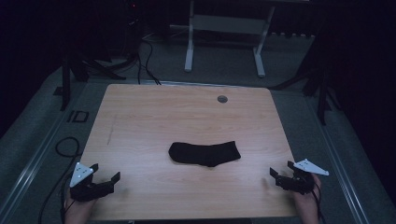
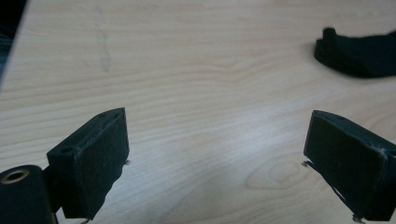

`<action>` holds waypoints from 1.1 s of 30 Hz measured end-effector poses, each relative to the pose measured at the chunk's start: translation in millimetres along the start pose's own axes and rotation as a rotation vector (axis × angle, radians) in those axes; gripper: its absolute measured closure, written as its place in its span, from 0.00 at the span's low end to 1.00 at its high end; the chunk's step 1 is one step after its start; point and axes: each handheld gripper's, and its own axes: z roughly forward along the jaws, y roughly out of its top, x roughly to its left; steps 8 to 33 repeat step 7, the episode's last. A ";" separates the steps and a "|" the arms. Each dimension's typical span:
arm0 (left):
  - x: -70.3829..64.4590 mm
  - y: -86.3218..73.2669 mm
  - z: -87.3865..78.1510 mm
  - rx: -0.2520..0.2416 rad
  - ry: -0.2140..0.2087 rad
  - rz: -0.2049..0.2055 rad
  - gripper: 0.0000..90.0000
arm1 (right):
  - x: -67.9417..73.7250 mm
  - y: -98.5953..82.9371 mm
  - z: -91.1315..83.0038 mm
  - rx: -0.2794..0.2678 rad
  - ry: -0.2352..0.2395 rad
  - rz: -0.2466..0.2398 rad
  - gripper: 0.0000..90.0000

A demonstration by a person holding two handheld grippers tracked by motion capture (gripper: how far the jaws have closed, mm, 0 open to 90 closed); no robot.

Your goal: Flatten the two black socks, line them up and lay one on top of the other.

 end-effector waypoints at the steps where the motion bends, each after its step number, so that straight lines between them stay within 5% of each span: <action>1: 0.2 -0.3 -0.6 -0.006 0.002 0.004 0.08 | -0.1 -0.2 0.2 0.000 -0.002 -0.001 0.13; 33: -0.9 -2.0 -0.2 -0.006 -0.002 0.007 0.08 | -1.8 -1.6 0.1 -0.006 -0.005 0.003 0.14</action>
